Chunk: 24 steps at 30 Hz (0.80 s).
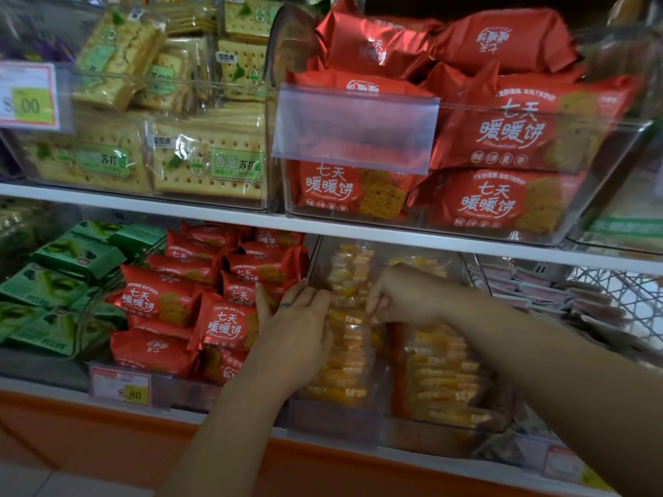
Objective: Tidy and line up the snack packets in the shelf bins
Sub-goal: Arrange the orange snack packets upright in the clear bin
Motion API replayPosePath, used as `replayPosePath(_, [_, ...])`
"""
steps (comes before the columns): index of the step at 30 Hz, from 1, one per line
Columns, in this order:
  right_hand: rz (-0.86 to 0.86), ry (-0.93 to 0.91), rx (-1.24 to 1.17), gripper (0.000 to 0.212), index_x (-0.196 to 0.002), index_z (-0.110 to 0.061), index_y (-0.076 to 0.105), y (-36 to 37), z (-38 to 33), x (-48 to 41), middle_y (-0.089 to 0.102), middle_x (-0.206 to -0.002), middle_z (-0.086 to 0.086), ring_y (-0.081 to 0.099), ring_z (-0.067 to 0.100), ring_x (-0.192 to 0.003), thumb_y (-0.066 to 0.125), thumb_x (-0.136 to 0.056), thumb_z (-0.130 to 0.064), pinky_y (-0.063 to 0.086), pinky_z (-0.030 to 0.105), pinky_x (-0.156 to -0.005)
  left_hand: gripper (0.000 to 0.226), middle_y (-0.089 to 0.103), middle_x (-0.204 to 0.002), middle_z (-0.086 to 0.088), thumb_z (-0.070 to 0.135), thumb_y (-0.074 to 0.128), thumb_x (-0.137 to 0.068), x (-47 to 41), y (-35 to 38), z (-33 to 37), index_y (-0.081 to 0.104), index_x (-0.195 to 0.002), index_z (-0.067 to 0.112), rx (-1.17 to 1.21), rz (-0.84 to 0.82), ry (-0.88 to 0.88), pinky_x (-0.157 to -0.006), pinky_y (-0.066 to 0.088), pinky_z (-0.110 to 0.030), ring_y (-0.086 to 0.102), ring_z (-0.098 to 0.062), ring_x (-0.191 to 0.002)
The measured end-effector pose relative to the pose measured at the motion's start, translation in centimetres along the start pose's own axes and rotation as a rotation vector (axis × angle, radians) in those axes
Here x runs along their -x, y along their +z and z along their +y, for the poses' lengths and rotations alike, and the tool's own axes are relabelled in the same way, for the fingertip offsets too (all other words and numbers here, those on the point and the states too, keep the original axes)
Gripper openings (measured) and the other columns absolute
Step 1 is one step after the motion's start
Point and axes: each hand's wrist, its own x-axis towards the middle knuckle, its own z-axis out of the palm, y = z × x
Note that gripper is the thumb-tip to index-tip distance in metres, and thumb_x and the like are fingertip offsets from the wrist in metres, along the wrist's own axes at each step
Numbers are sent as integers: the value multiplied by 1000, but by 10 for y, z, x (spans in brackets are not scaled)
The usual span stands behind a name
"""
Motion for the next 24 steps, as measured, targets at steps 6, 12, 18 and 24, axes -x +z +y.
replayPosePath(6, [42, 4, 171, 14, -98, -20, 71, 17, -3, -11, 66, -104, -1, 59, 16, -97, 68, -84, -18, 37, 20, -74, 41, 34, -141, 17, 27, 38, -97, -1, 0, 0, 39, -137, 37, -38, -19, 13, -110, -12, -59, 6, -5, -143])
replayPosePath(12, [150, 11, 151, 15, -84, -16, 65, 15, 1, -11, 63, -84, 3, 61, 20, -78, 51, -87, -10, 50, 28, -71, 37, 35, -139, 19, 29, 37, -97, -1, 1, -2, 44, -132, 38, -38, -24, 19, -111, -11, -60, 4, -5, -143])
replayPosePath(18, [261, -75, -89, 20, -80, -15, 55, 11, 2, -3, 63, -67, -4, 66, 13, -63, 42, -87, -1, 53, 30, -66, 36, 29, -144, 19, 29, 38, -97, -1, 2, -1, 45, -132, 36, -50, -11, 14, -110, -12, -59, 6, -5, -143])
replayPosePath(24, [196, -86, -153, 21, -77, -20, 53, 29, -6, -16, 59, -73, -5, 56, 10, -69, 46, -87, -3, 40, 19, -60, 35, 12, -150, 12, 31, 39, -97, 2, 3, -1, 49, -129, 34, -70, 3, 17, -110, -11, -60, 12, -8, -140])
